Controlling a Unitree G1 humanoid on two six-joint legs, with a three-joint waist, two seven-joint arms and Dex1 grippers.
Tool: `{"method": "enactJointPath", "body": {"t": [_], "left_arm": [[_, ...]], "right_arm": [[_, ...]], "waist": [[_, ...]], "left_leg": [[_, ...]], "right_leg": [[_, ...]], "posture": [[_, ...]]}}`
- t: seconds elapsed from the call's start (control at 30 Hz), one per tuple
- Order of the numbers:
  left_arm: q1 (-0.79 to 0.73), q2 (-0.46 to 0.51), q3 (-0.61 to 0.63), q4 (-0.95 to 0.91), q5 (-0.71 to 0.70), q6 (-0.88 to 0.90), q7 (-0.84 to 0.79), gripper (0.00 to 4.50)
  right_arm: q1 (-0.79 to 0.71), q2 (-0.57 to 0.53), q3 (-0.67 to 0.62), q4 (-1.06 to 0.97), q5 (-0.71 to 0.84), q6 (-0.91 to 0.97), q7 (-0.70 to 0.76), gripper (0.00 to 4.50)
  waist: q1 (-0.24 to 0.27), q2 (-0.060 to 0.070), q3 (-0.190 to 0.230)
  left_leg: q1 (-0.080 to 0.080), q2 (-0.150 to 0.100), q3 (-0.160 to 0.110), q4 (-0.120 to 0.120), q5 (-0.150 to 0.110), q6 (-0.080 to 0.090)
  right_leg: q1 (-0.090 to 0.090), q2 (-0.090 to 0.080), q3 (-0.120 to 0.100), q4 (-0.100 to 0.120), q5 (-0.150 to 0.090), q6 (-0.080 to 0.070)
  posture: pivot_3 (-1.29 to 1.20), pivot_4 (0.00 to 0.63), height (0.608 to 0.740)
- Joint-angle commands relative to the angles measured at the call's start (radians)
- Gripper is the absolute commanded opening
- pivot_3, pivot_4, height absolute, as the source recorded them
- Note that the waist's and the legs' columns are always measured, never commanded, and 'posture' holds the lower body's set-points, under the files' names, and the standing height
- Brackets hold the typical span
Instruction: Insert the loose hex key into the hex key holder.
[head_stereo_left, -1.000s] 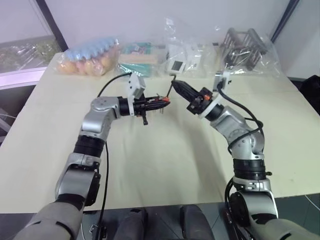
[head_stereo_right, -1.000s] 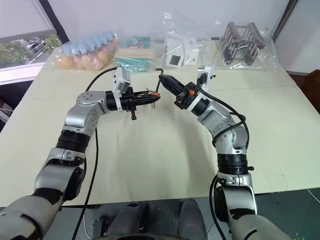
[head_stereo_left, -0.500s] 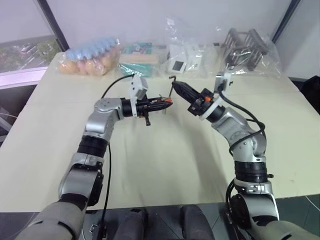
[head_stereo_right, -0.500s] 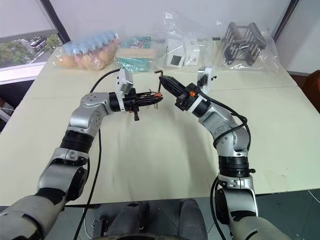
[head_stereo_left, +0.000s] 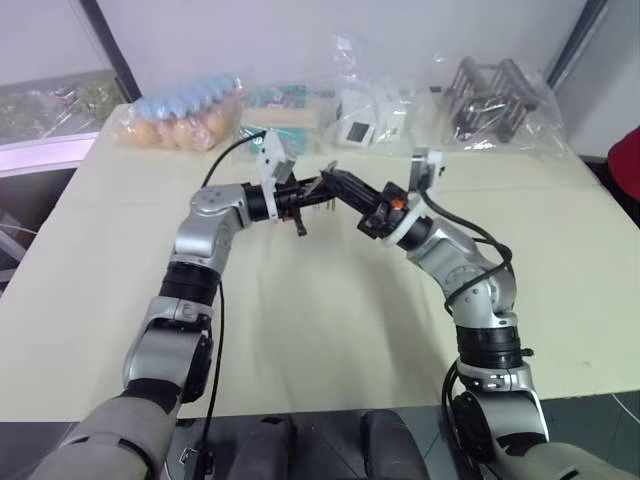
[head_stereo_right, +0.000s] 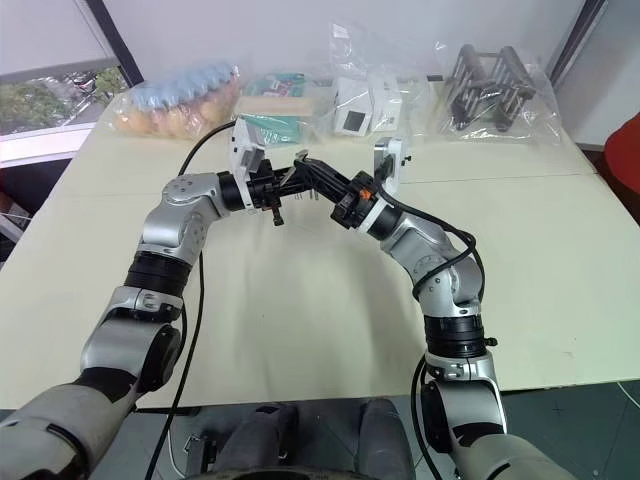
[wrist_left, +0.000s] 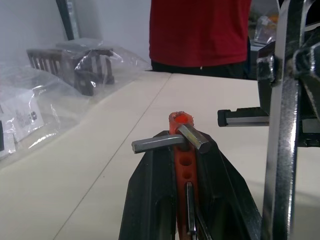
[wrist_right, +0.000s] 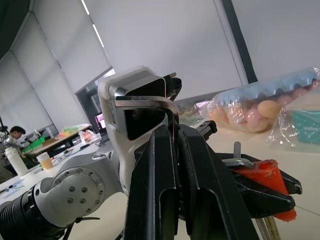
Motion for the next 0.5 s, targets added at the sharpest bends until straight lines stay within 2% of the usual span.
{"method": "enactJointPath", "body": {"t": [0.03, 0.2, 0.33, 0.5], "left_arm": [[-0.01, 0.021, -0.006, -0.061, -0.007, -0.02, -0.033, 0.0], [0.027, 0.078, -0.015, -0.084, -0.008, 0.001, -0.087, 0.0], [-0.006, 0.114, 0.018, -0.093, -0.048, 0.044, -0.106, 0.0], [0.012, 0.142, 0.019, -0.202, -0.083, 0.097, -0.121, 0.0]], "right_arm": [[-0.012, 0.009, -0.012, -0.001, 0.018, 0.01, -0.019, 0.04], [-0.05, -0.05, -0.047, -0.051, 0.003, -0.01, -0.035, 0.04], [-0.068, -0.155, -0.041, -0.13, -0.006, 0.003, -0.003, 0.04], [-0.076, -0.23, -0.04, -0.2, 0.025, 0.041, 0.012, 0.04]], "waist": [[0.0, 0.0, 0.0], [-0.001, 0.0, 0.0], [0.003, 0.0, 0.0], [0.001, 0.0, 0.0]], "left_leg": [[0.0, 0.0, 0.0, 0.0, 0.0, 0.0], [0.0, 0.0, 0.0, 0.0, 0.0, 0.0], [0.0, 0.0, 0.0, 0.0, 0.0, 0.0], [0.0, 0.0, 0.0, 0.0, 0.0, 0.0]], "right_leg": [[0.0, 0.0, 0.0, 0.0, 0.0, 0.0], [-0.001, 0.0, 0.0, 0.0, 0.0, 0.0], [0.0, 0.0, 0.0, 0.0, 0.0, 0.0], [0.0, 0.0, 0.0, 0.0, 0.0, 0.0]], "posture": [[0.0, 0.15, 0.74], [0.0, 0.15, 0.74], [0.0, 0.15, 0.74], [0.0, 0.15, 0.74]]}}
